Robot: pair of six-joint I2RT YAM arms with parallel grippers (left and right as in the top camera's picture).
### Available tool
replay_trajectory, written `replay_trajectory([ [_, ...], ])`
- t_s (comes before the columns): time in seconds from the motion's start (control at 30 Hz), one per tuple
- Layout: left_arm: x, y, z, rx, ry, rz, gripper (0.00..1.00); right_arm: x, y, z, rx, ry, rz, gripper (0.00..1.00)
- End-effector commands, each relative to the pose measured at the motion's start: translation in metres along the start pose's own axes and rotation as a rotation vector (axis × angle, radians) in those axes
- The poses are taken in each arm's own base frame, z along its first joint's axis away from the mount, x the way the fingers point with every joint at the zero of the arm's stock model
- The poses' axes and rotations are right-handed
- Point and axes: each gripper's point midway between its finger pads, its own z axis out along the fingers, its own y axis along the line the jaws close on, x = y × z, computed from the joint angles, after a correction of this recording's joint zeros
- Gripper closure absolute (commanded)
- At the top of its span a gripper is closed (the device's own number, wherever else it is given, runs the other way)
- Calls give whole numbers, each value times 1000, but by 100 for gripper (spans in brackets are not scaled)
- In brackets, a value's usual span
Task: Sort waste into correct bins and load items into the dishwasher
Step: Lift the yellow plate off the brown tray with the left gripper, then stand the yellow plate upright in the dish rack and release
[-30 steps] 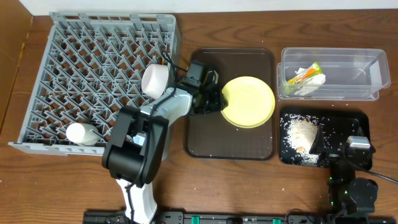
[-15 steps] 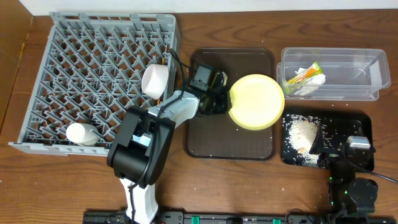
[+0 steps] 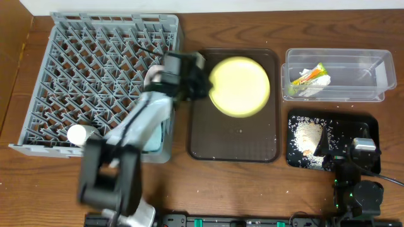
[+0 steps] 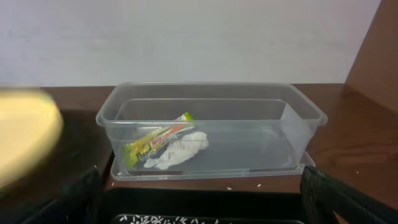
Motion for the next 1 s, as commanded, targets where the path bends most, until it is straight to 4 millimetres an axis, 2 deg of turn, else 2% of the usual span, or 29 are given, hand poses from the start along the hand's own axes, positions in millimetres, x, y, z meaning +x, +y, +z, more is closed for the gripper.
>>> replay_trajectory([
  [0.0,-43,0,-60,1,-161,17,92,1,-3,0,13,-2,-6,1],
  [0.17,-64,33,-112,-76,-270,-13,92,1,-3,0,13,-2,-6,1],
  [0.43,-94,126,-182,-284,-460,-144,92,1,-3,0,13,-2,-6,1],
  [0.63,-98,195,-239,-467,-569,-201,92,1,-3,0,13,-2,-6,1],
  [0.73,-96,213,-254,-535,-577,-170,92,1,-3,0,13,-2,-6,1],
  [0.97,-90,242,-267,-735,-541,-91,92,1,-3,0,13,-2,-6,1],
])
